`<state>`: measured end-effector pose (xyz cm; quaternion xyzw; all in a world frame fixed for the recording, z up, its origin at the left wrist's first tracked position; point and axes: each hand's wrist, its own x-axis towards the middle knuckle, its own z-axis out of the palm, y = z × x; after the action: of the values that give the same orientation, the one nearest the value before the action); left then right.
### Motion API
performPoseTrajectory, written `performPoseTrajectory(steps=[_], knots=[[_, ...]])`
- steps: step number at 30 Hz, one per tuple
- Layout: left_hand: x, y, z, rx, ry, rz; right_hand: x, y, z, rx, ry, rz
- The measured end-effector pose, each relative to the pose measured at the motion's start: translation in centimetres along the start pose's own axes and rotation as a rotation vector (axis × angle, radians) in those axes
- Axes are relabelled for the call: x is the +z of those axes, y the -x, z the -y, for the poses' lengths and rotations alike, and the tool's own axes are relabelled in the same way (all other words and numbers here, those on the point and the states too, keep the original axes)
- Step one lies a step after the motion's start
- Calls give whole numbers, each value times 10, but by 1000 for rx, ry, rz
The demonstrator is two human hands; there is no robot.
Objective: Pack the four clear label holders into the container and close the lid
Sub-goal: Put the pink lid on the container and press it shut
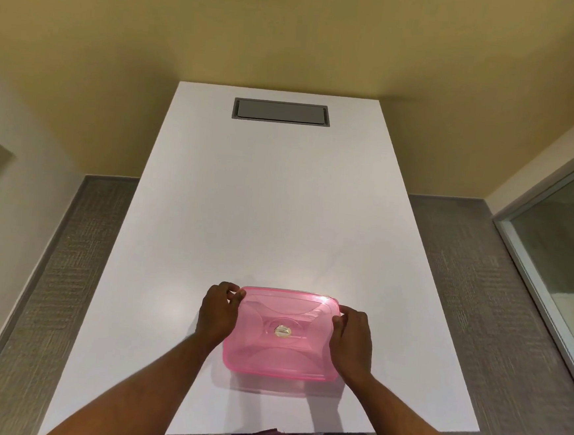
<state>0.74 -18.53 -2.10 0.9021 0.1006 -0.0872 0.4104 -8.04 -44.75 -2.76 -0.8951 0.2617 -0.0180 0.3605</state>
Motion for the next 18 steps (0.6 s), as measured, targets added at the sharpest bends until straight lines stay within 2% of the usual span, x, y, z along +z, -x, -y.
performPoseTrajectory(steps=[10,18], knots=[[9,-3,1,-55,-7,58,13,2,2,63,-23,-21],[17,4,7,-82,25,15,17,6,-1,38,23,1]])
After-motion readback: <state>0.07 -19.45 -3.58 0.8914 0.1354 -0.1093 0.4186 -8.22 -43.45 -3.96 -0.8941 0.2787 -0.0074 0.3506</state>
